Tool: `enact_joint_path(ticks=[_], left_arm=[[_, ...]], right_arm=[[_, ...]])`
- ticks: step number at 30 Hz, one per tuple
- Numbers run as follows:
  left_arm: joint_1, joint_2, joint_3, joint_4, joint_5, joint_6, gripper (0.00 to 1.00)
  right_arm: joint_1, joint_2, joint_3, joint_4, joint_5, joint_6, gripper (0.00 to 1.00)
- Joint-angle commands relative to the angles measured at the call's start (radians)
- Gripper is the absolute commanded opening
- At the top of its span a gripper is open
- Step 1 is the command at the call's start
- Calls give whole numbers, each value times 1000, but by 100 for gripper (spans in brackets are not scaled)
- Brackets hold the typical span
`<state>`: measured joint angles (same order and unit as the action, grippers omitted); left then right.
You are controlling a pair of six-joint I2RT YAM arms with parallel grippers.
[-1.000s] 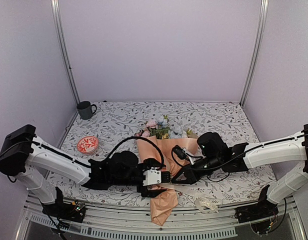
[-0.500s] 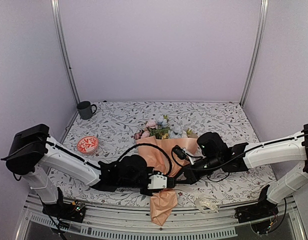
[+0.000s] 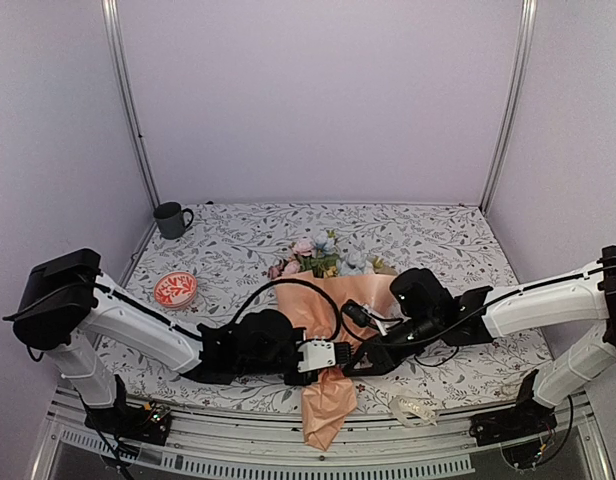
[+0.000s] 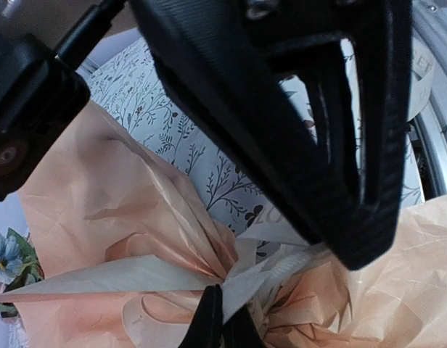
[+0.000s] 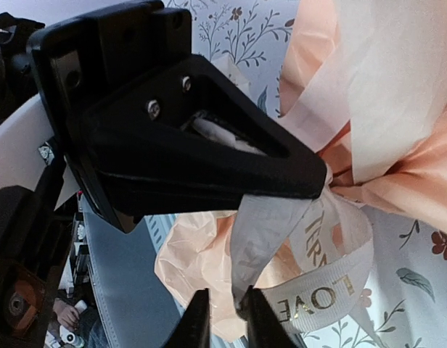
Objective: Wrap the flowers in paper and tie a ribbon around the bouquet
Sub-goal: Cross the half-tied ribbon over the folded bouquet.
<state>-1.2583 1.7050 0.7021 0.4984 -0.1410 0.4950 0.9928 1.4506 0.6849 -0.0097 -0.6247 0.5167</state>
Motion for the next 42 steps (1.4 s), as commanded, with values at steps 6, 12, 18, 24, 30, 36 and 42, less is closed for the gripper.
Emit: enact_joint_path(ticks=[6,12,18,24,30,36,42], left_arm=[[1,-12,-59,111,-25,-47,0],[0,-24,-74,121,-7,-61,0],[0,-30,-84,131,-8,-59,0],[-1,-31,-88,141,-14,-60,0],[-1,-32,-92,150,-15,-69,0],[-1,-26,-89,149,-10,-74,0],[-1,-28,-89,147,-9,-79,0]], right_arm=[[-19,-133,120,-238,77,-168,50],[-66,-51,186,-228,131,-177,31],[-76,75,281,-236,123,-217,8],[-76,178,317,-282,84,-278,6],[-75,205,304,-289,-1,-309,9],[-60,221,290,-271,-13,-305,16],[-36,243,295,-291,62,-309,14]])
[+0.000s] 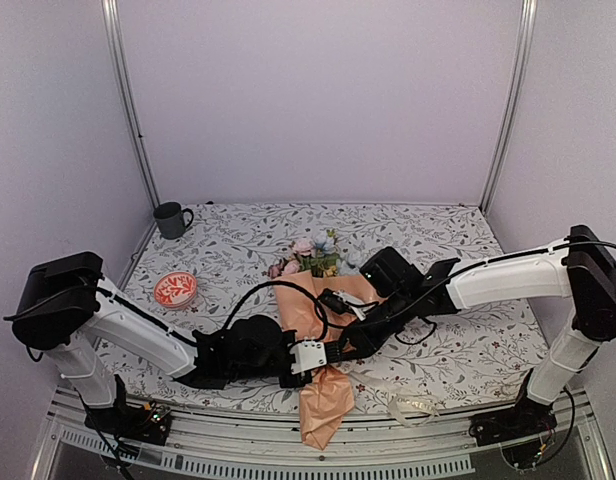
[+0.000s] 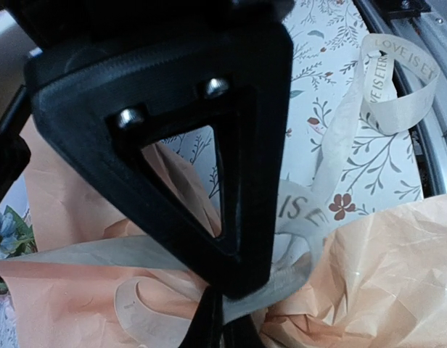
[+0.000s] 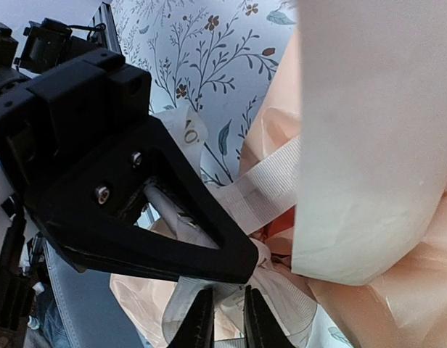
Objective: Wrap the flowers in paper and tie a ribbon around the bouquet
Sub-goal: Cross the half-tied ribbon over the folded bouquet.
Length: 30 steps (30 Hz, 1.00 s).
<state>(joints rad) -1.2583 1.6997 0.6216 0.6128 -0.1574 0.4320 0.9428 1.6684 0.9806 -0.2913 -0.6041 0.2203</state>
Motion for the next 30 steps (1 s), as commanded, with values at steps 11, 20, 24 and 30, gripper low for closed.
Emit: enact_joint_path(ticks=[11,20,24,30], left_arm=[[1,-25,-14,33,6,-18,0],[1,-25,-16,29,6,-24,0],[1,-23,-16,30,5,-27,0],[2,-23,-14,30,9,-32,0]], right_arm=[[13,-13,-25,-37,106,-26,7],[30,-7,-15,-8,18,-53,17],[33,-33,-22,34,2,-45,18],[34,20,3,1,59,-38,17]])
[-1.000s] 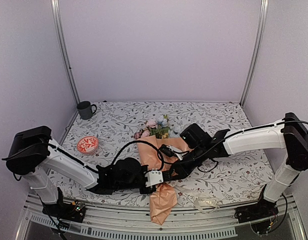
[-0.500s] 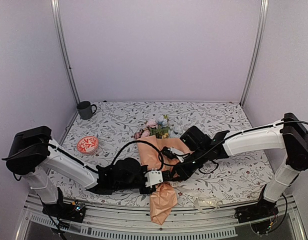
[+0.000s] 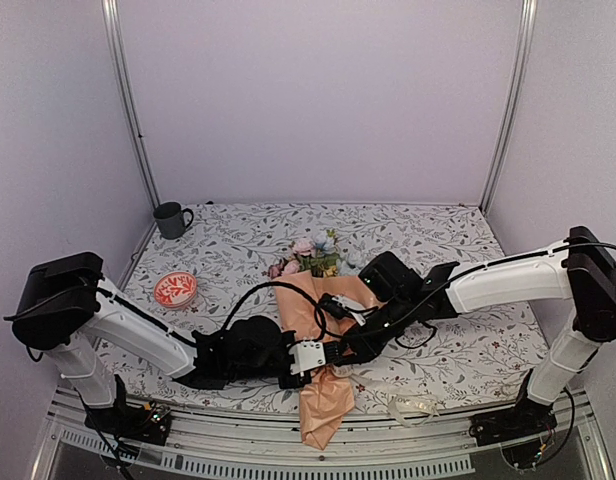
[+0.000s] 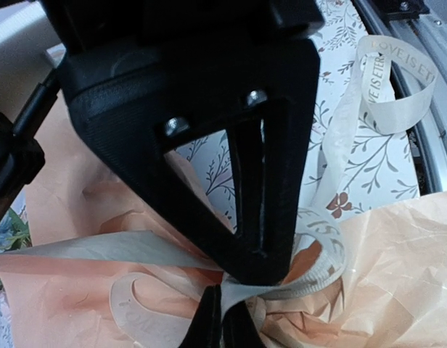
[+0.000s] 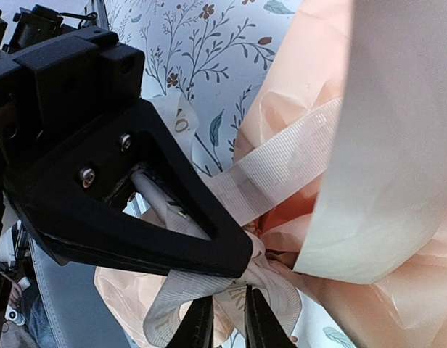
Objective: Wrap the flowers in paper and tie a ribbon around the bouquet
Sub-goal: Cross the half-tied ribbon over the folded bouquet.
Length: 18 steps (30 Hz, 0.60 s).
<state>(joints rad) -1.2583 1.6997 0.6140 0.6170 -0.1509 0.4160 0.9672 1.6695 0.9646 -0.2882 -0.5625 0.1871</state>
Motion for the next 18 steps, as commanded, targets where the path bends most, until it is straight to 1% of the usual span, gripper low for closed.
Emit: enact_joint_path(ticks=[1,3,4,6,10,15,18], left_arm=[[2,-23,-6,26,2,-18,0],[3,-22,-5,27,5,-19,0],[3,-22,-5,26,2,-18,0],[4,-19,-4,27,3,-20,0],[5,-17,-2,29,6,-22,0],[7,-17,-2,28,7,-26,0],[7,-18,-2,29,7,-29,0]], right_arm=[[10,24,22,-8,20,-6,17],[11,30,26,-11,6,-9,18],[14,31,30,-10,-1,-10,23],[22,31,35,-4,-15,-12,27],[30,28,38,10,-24,-10,31],[31,45,37,22,-12,-3,31],[30,62,41,29,-1,6,29]])
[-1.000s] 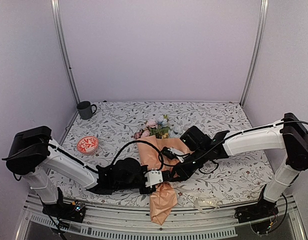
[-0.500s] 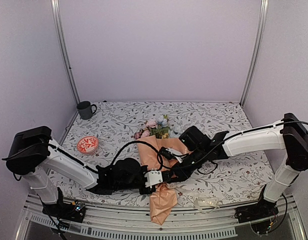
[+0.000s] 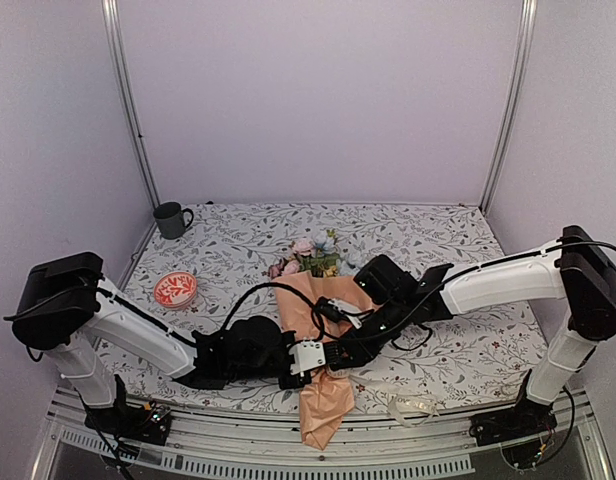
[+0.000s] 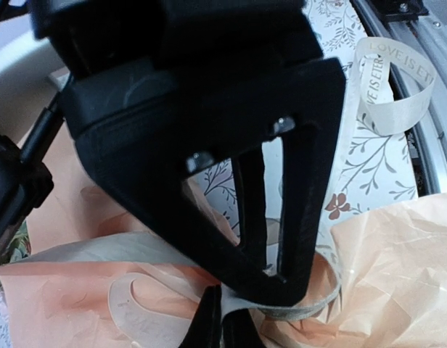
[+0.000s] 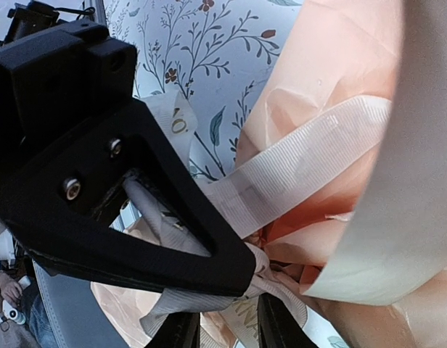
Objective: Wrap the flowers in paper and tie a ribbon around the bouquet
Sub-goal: Cross the half-tied ribbon over the folded bouquet.
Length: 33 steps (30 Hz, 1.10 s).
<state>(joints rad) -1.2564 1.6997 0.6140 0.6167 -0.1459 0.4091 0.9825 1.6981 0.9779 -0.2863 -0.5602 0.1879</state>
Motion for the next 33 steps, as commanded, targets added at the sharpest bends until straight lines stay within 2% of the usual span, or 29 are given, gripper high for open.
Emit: enact_joint_path(ticks=[1,2,5,14,20,21,22,25,33], left_arm=[[6,-19,-1,30,2,-25,0],[7,-18,-3,31,2,-27,0],[8,-22,-6,31,0,-29,0],[15,-48,-37,24,-9,-34,0],[17,-58,-44,12,-12,-31,2],[17,-57,-37,2,-15,-29,11],[17,-54,-30,-6,-18,-26,15],[18,-61,-12,-18,-19,-13,22],[18,-29,19,-50,-20,7,29]], right_arm=[[16,36,29,31,-1,8,25],[16,36,30,35,-7,11,22],[16,24,30,40,0,16,1],[7,-43,22,-23,64,23,0],[-10,-84,1,-32,55,25,1],[-11,-82,1,-29,43,25,1],[-11,-78,2,-26,33,24,1],[-12,-62,5,-25,26,17,5],[-25,-82,-2,-22,10,18,27]])
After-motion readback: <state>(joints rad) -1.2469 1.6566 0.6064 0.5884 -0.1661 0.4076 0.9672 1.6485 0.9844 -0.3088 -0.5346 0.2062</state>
